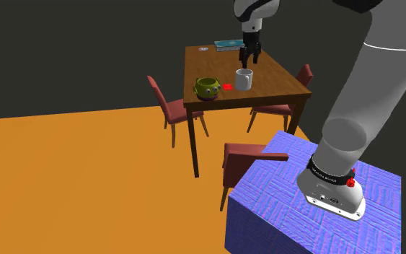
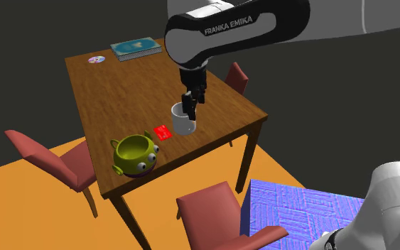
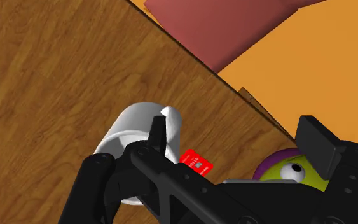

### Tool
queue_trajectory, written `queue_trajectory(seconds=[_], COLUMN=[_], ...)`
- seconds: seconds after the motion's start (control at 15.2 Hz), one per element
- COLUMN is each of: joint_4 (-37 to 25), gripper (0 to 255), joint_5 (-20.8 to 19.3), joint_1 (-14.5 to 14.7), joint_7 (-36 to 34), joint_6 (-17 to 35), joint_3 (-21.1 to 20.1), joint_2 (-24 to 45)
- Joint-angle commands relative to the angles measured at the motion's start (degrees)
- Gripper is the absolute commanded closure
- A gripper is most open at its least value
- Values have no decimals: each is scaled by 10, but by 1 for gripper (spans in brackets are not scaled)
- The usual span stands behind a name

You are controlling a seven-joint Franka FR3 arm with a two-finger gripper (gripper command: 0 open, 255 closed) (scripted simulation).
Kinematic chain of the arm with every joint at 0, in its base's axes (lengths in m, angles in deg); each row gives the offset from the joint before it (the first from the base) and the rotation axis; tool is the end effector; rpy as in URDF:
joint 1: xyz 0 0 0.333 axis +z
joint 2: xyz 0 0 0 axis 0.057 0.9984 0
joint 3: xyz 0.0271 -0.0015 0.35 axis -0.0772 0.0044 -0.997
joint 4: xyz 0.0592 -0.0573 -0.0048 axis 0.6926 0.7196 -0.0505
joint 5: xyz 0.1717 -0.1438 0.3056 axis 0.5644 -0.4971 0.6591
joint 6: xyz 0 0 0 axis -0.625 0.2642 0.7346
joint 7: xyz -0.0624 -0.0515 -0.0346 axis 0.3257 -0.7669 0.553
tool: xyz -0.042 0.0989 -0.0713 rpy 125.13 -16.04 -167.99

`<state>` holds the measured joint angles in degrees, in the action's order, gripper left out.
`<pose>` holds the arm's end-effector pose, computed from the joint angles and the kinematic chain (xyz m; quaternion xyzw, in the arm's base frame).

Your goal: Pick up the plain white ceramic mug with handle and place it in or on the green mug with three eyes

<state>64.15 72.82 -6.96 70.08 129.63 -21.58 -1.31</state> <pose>0.4813 -0.2693 0.4790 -0.9975 0.0568 0.0422 0.0022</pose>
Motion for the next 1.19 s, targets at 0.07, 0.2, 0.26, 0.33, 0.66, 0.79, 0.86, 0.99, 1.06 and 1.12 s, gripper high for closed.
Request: queue_trajectory(seconds=[0.07,0.2,0.26,0.33,0.66,0.79,0.86,0.99,1.06,1.12], joint_4=[-58,-100,-123,-148,-290,-332,-325,-312,-305,-299], gripper=[0,0,0,0,0,0,0,0,0,0], joint_5=[22,38,46,54,91,99,99,100,101,101], joint_1=[-19,-33,-41,-49,-98,-112,-111,-111,-110,-110], joint_7=[36,55,64,72,106,112,112,113,114,114], joint_6=[2,0,-2,-5,-34,-46,-38,-24,-16,-9], joint_3=[13,16,17,18,14,12,11,11,10,10], joint_2=[65,111,134,158,282,315,315,317,318,319])
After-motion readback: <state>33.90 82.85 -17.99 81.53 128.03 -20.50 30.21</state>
